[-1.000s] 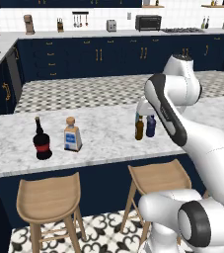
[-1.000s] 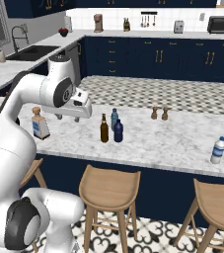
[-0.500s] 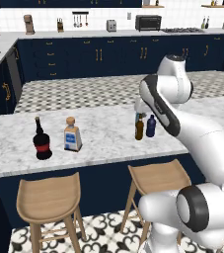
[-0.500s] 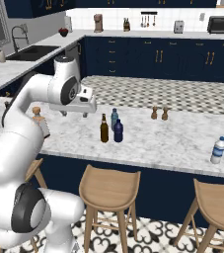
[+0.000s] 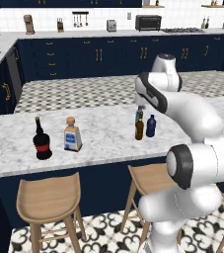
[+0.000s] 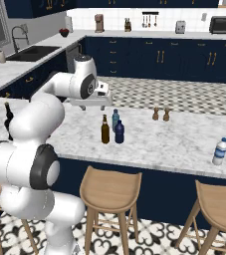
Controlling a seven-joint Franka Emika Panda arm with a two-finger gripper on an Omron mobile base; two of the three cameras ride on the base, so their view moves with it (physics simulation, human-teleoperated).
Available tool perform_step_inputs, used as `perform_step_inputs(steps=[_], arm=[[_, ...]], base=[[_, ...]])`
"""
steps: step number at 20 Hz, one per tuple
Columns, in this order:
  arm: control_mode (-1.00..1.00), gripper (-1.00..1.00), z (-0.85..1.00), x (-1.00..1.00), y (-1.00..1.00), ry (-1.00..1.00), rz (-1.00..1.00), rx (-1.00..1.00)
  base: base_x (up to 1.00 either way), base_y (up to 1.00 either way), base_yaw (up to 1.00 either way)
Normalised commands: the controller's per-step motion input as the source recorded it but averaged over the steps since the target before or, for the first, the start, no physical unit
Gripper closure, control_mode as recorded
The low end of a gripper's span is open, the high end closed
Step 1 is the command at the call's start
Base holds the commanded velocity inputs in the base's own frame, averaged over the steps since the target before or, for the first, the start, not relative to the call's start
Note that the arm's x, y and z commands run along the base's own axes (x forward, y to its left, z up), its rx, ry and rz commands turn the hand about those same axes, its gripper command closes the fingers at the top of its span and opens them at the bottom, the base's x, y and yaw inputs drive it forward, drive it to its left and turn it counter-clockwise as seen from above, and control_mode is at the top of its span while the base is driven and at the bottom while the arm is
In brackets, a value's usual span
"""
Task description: Move the plastic bottles in the middle to the plastics group, and the glass bottles in the middle to the glass group.
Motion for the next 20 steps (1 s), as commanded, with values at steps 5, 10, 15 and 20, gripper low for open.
perform_step_inputs(steps=[5, 10, 15, 20], arm=[[-1.0, -1.0, -0.46, 0.9, -0.22, 0.0, 0.0, 0.0], [-1.0, -1.0, -0.23, 0.48, 0.03, -0.02, 0.0, 0.0], [-1.0, -1.0, -0.41, 0.25, 0.01, -0.05, 0.0, 0.0], [-1.0, -1.0, -0.49, 0.0, 0.0, -0.1, 0.0, 0.0]], base=[[0.0, 0.0, 0.0], [0.0, 0.0, 0.0], [0.0, 0.0, 0.0], [0.0, 0.0, 0.0]])
